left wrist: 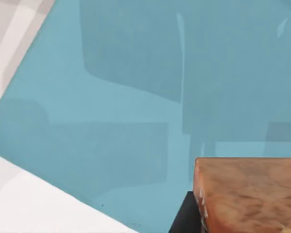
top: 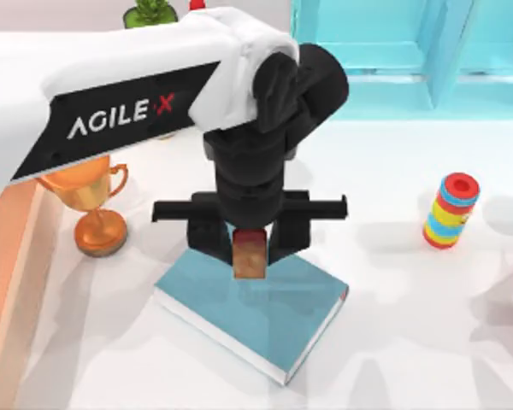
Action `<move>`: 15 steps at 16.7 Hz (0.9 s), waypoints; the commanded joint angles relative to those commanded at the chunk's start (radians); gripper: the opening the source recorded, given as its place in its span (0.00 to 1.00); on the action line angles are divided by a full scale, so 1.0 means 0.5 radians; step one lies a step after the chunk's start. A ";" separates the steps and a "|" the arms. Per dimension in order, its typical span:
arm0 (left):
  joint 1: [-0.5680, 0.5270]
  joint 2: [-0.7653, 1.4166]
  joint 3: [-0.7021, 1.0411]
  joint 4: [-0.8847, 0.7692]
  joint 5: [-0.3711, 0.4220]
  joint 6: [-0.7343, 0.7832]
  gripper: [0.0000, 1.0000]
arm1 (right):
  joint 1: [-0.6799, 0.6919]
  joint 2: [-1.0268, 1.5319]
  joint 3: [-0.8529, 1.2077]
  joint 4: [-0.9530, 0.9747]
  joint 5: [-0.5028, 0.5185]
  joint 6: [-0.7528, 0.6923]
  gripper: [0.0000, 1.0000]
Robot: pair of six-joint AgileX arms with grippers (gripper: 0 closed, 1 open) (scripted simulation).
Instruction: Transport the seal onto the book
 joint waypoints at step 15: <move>0.000 0.000 0.000 0.000 0.000 0.000 0.98 | 0.000 0.000 0.000 0.000 0.000 0.000 1.00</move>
